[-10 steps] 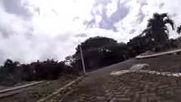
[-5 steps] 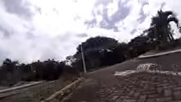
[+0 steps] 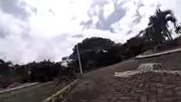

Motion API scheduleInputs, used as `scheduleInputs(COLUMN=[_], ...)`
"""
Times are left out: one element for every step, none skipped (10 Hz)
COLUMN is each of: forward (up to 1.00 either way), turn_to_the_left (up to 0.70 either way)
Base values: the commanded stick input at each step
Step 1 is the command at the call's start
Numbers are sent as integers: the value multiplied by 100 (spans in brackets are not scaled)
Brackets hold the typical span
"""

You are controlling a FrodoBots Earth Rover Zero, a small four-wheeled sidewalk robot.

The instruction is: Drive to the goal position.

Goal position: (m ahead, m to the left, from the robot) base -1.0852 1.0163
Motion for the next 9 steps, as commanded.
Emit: scheduleInputs(forward=[85,85,85,85,85,85,85,85,85], turn_to_the_left=[0,0,0,0,0,0,0,-20,0])
